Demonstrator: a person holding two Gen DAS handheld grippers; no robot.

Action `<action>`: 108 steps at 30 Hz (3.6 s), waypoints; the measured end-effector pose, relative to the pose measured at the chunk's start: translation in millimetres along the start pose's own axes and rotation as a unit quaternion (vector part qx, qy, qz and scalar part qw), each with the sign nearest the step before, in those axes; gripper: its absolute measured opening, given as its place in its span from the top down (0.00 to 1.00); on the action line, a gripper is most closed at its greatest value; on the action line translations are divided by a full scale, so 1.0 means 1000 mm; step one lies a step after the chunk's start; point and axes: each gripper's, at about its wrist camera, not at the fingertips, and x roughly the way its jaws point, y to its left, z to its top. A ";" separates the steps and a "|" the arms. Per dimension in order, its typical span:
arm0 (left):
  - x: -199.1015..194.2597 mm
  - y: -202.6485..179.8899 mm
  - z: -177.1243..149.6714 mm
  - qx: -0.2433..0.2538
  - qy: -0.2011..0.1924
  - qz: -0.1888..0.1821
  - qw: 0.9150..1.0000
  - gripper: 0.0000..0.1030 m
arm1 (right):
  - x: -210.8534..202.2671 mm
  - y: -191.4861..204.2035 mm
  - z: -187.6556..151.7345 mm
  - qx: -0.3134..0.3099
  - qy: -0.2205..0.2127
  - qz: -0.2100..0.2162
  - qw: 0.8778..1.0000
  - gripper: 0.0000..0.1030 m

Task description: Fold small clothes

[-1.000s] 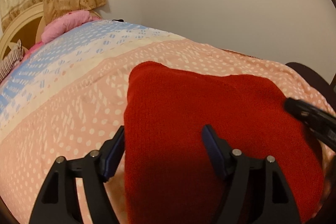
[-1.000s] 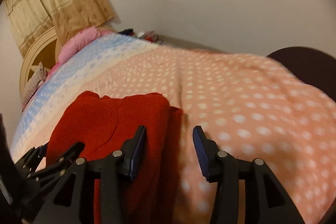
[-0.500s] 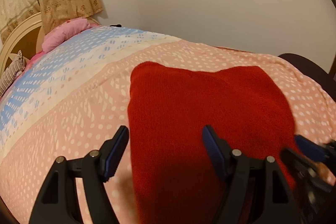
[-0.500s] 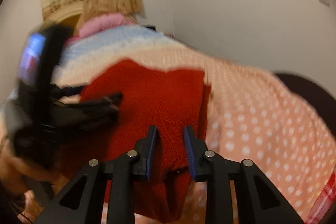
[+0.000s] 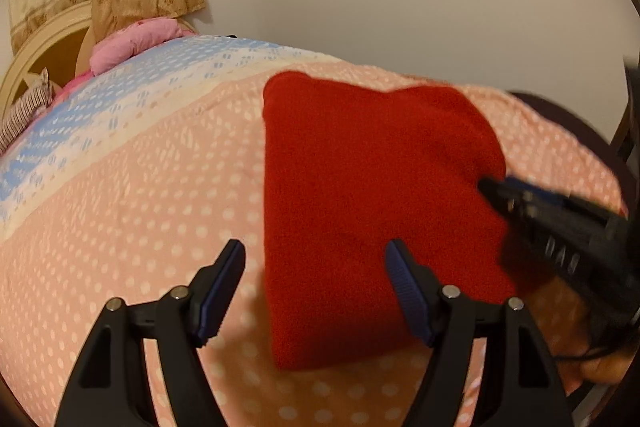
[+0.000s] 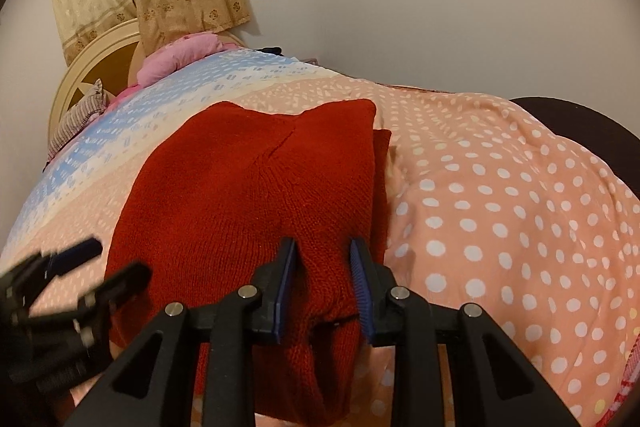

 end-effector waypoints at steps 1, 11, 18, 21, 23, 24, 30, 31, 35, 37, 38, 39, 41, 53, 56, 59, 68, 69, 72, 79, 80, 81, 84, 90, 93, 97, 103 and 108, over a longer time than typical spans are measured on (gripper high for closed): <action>0.000 -0.002 -0.003 0.006 0.000 0.002 1.000 0.27 | 0.000 0.002 0.000 -0.001 0.000 -0.005 1.000 0.73; -0.002 0.012 -0.017 -0.012 0.032 -0.037 0.999 0.25 | -0.035 0.019 -0.007 -0.018 0.030 -0.043 0.998 0.72; -0.022 0.007 -0.031 0.018 0.046 -0.038 0.998 0.23 | -0.076 0.031 -0.034 -0.031 0.044 -0.042 0.998 0.70; -0.025 0.008 -0.047 0.031 0.070 -0.034 0.996 0.23 | -0.082 0.027 -0.048 -0.001 0.068 -0.035 0.997 0.69; -0.030 0.010 -0.057 0.035 0.074 -0.028 0.996 0.23 | -0.082 0.028 -0.056 0.005 0.082 -0.032 0.996 0.69; -0.032 0.013 -0.062 0.034 0.076 -0.024 0.996 0.23 | -0.081 0.030 -0.061 -0.001 0.093 -0.035 0.995 0.69; -0.049 0.023 -0.084 0.036 0.097 -0.007 0.995 0.23 | -0.081 0.045 -0.076 -0.014 0.133 -0.030 0.991 0.61; -0.054 0.023 -0.086 0.036 0.098 -0.006 0.994 0.23 | -0.082 0.047 -0.078 -0.009 0.142 -0.026 0.989 0.55; -0.074 0.024 -0.092 0.035 0.096 0.004 0.995 0.23 | -0.094 0.059 -0.085 -0.014 0.158 -0.008 0.987 0.51; -0.085 0.023 -0.092 0.036 0.086 0.014 0.996 0.22 | -0.105 0.067 -0.087 -0.031 0.152 0.000 0.988 0.50; -0.093 0.022 -0.092 0.040 0.077 0.022 0.996 0.18 | -0.109 0.070 -0.088 -0.035 0.149 0.002 0.988 0.50; -0.103 0.019 -0.091 0.045 0.067 0.031 0.996 0.15 | -0.115 0.074 -0.088 -0.039 0.145 0.007 0.989 0.49; -0.121 0.014 -0.090 0.054 0.048 0.045 0.996 0.04 | -0.125 0.078 -0.086 -0.038 0.143 0.015 0.989 0.44; -0.189 0.027 -0.050 0.019 -0.046 0.105 0.993 0.00 | -0.211 0.086 -0.049 -0.036 0.017 0.034 0.999 0.36; -0.207 0.026 -0.039 0.009 -0.086 0.125 0.988 0.00 | -0.232 0.081 -0.041 -0.039 -0.040 0.013 0.998 0.34; -0.218 0.024 -0.027 -0.004 -0.113 0.120 0.986 0.00 | -0.250 0.077 -0.035 -0.041 -0.094 -0.011 0.995 0.31; -0.236 0.008 -0.005 -0.039 -0.186 0.052 0.980 0.00 | -0.294 0.070 -0.027 -0.046 -0.223 -0.067 0.971 0.21; -0.235 0.006 -0.006 -0.036 -0.189 0.054 0.980 0.00 | -0.296 0.071 -0.027 -0.051 -0.231 -0.067 0.969 0.20; -0.231 0.002 -0.009 -0.031 -0.184 0.048 0.981 0.00 | -0.298 0.074 -0.027 -0.054 -0.238 -0.069 0.967 0.20; -0.229 -0.001 -0.012 -0.028 -0.186 0.062 0.980 0.00 | -0.294 0.071 -0.029 -0.050 -0.225 -0.063 0.971 0.19; -0.229 -0.001 -0.012 -0.029 -0.186 0.062 0.980 0.00 | -0.292 0.070 -0.030 -0.050 -0.224 -0.063 0.971 0.19; -0.230 0.000 -0.012 -0.031 -0.185 0.061 0.980 0.00 | -0.291 0.071 -0.030 -0.051 -0.222 -0.063 0.972 0.19; -0.229 0.001 -0.012 -0.035 -0.183 0.058 0.981 0.00 | -0.289 0.071 -0.032 -0.053 -0.222 -0.064 0.971 0.19; -0.228 0.000 -0.012 -0.034 -0.181 0.058 0.981 0.00 | -0.288 0.065 -0.031 -0.044 -0.222 -0.061 0.972 0.19; -0.228 0.000 -0.013 -0.033 -0.181 0.061 0.981 0.00 | -0.287 0.061 -0.029 -0.040 -0.220 -0.059 0.973 0.19; -0.227 0.002 -0.015 -0.034 -0.180 0.064 0.981 0.00 | -0.284 0.060 -0.029 -0.038 -0.215 -0.059 0.974 0.19; -0.227 0.004 -0.018 -0.037 -0.182 0.063 0.981 0.00 | -0.282 0.061 -0.030 -0.042 -0.214 -0.061 0.974 0.19; -0.224 0.004 -0.018 -0.034 -0.177 0.065 0.981 0.00 | -0.280 0.060 -0.029 -0.039 -0.211 -0.062 0.975 0.19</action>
